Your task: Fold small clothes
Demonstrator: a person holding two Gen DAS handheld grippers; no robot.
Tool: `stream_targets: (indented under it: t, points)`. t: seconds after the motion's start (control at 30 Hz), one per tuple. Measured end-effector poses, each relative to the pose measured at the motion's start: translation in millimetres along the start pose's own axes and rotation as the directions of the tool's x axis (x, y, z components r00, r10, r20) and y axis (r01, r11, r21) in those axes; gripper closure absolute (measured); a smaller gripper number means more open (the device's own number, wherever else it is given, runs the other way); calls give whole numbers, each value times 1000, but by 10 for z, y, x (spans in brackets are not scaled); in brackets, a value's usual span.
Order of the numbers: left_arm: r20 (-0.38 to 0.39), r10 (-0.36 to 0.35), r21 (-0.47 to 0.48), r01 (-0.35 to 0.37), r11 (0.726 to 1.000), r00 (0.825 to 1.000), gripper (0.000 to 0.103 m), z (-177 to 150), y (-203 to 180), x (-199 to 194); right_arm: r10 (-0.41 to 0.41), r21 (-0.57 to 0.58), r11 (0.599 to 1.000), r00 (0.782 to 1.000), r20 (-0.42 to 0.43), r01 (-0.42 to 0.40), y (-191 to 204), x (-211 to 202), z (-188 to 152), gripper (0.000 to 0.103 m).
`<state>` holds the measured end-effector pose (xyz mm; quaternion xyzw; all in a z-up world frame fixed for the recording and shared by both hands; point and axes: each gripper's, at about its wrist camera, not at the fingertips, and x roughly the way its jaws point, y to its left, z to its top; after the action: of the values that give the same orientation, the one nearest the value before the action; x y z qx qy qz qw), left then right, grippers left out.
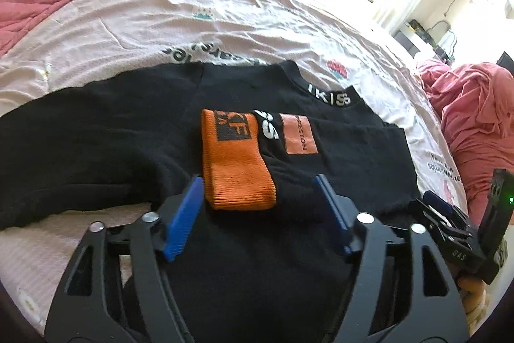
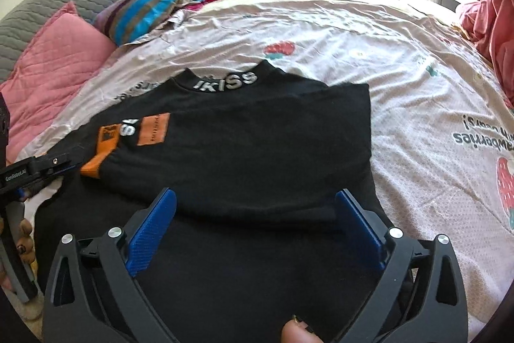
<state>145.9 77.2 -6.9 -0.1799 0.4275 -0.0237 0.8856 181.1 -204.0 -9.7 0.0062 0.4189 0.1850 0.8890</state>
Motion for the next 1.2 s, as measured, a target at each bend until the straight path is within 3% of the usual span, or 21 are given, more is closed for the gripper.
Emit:
stream_targets:
  t: [0.2, 0.83, 1.2]
  points:
    - [54, 36, -36, -34, 999, 998, 10, 16, 119, -204, 19, -20, 1000, 999, 38, -18, 128, -111, 50, 5]
    - [95, 115, -130, -102, 986, 989, 10, -26, 556, -580, 68, -114, 992, 993, 95, -57, 680, -283, 167, 5]
    - [142, 179, -207, -147, 967, 974, 10, -68, 882, -873, 114, -198, 976, 988, 102, -92, 1171, -259, 277, 5]
